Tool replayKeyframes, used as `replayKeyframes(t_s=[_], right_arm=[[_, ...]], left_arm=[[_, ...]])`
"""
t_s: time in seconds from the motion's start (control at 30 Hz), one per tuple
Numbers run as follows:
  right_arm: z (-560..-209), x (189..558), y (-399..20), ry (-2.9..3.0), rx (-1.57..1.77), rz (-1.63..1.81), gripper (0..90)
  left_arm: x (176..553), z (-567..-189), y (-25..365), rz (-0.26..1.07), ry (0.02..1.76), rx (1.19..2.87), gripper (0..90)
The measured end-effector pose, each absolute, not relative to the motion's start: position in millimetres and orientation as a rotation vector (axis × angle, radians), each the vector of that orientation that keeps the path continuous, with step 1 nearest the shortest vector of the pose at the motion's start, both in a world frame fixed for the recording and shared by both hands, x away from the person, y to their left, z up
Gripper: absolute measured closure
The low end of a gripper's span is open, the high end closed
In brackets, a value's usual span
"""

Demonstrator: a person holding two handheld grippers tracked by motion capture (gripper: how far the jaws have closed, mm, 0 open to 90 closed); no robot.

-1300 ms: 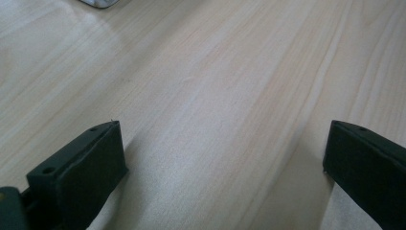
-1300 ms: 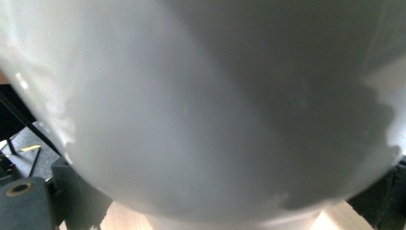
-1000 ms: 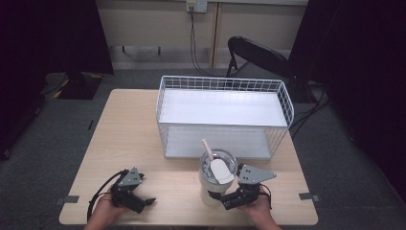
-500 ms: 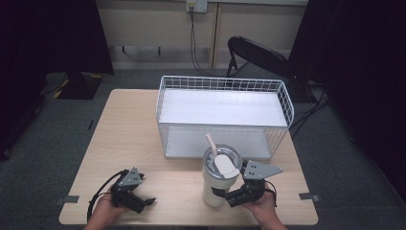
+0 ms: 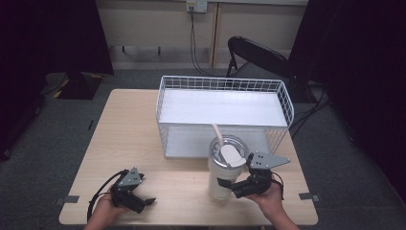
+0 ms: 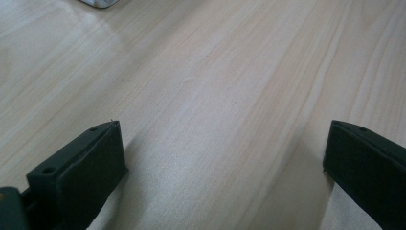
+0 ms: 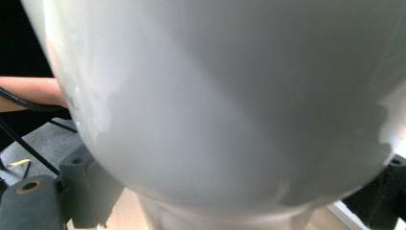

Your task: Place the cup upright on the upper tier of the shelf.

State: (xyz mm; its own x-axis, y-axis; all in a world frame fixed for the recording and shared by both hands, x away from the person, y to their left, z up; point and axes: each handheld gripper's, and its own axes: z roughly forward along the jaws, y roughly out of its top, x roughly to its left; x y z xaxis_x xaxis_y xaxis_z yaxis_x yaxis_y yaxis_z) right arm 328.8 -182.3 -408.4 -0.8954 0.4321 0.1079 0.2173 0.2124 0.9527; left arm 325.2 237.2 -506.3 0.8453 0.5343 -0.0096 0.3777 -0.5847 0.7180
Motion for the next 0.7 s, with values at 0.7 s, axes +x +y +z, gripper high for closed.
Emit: replayKeyframes(t_s=[0.7], right_arm=[[-370.1, 347.3, -194.9, 2.263, 0.669, 1.787, 9.4]], left_arm=[[325.2, -506.3, 237.2, 0.267, 0.66, 2.262, 0.1]])
